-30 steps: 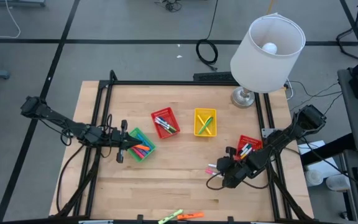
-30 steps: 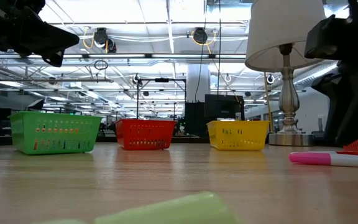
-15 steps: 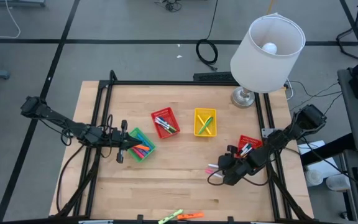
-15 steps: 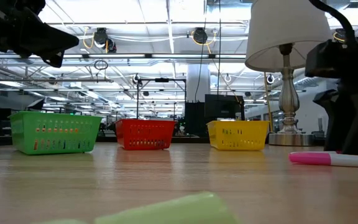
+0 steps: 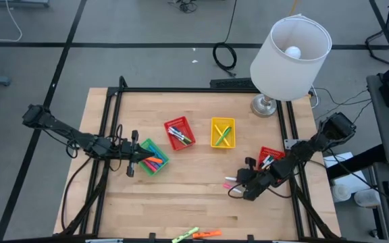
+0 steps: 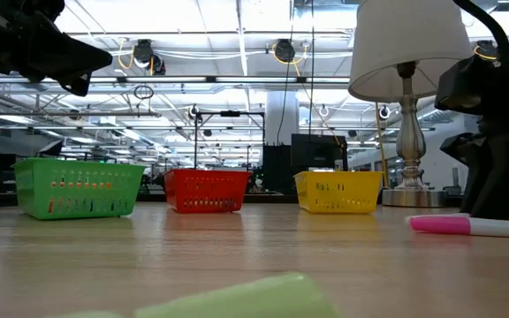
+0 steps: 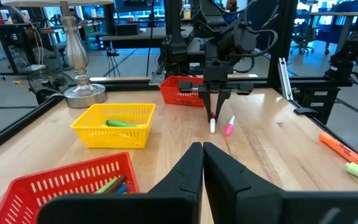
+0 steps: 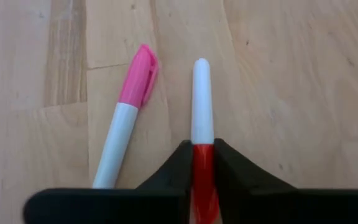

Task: Pick & Place Markers
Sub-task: Put the small red highlighter pen into the right red bin

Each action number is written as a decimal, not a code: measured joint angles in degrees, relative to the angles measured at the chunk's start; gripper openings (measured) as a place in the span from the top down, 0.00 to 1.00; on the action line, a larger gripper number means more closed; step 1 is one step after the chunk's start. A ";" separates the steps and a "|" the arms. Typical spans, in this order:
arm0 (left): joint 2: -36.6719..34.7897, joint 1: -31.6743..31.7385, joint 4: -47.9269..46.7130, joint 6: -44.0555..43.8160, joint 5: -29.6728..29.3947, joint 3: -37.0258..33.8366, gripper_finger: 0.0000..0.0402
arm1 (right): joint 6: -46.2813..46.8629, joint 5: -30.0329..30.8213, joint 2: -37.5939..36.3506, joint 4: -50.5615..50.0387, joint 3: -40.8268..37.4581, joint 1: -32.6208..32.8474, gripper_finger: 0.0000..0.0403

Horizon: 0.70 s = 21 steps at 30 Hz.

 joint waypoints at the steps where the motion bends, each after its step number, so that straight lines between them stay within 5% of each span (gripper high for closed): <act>1: 0.00 0.00 0.00 -0.01 0.00 0.00 0.95 | -1.35 -0.10 0.02 0.90 -0.03 -0.38 0.93; 6: 0.00 0.00 -0.02 -0.01 0.00 0.00 0.95 | -7.75 -0.40 -0.53 5.41 -0.22 -2.03 0.93; 10: 0.00 0.00 -0.10 -0.01 0.00 0.00 0.95 | -12.18 -0.16 -2.54 -0.35 3.77 -2.38 0.93; 21: 0.02 0.00 -0.11 -0.01 -0.02 0.00 0.95 | -13.11 -0.44 -4.44 -60.11 28.25 1.47 0.93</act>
